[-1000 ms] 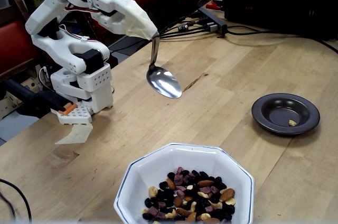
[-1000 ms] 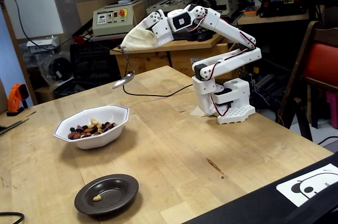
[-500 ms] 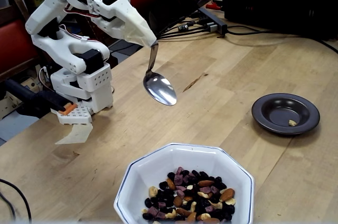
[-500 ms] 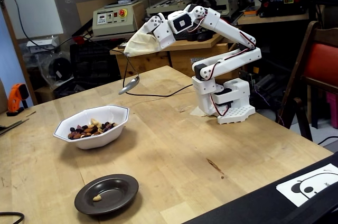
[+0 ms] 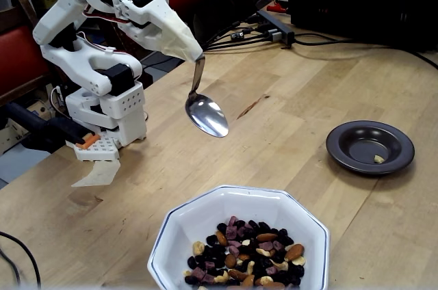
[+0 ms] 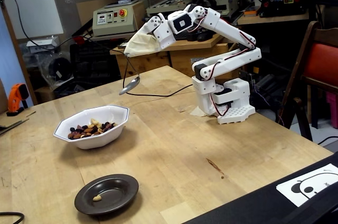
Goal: Use spoon to transfer food from the white bowl to brown plate
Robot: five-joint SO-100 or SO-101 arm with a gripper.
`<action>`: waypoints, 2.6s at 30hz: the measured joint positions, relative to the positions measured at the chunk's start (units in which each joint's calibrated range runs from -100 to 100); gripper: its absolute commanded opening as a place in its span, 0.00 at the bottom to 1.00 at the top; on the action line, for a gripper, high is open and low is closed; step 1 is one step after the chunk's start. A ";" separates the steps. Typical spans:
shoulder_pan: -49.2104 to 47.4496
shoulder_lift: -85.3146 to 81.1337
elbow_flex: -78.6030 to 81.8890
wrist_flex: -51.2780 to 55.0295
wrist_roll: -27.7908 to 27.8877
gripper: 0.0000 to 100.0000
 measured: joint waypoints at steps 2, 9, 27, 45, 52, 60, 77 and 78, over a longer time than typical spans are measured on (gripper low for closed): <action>0.00 0.00 0.00 0.00 0.00 0.04; 0.00 0.00 0.00 0.00 0.00 0.04; 0.00 0.00 0.00 0.00 0.00 0.04; 0.44 0.00 13.80 0.00 -0.10 0.04; 0.44 -1.72 13.80 0.00 -0.05 0.04; 0.51 -12.19 13.80 -3.21 -0.05 0.04; 0.51 -11.51 14.48 -5.62 -0.05 0.04; 0.51 -11.42 14.48 -5.62 -0.05 0.04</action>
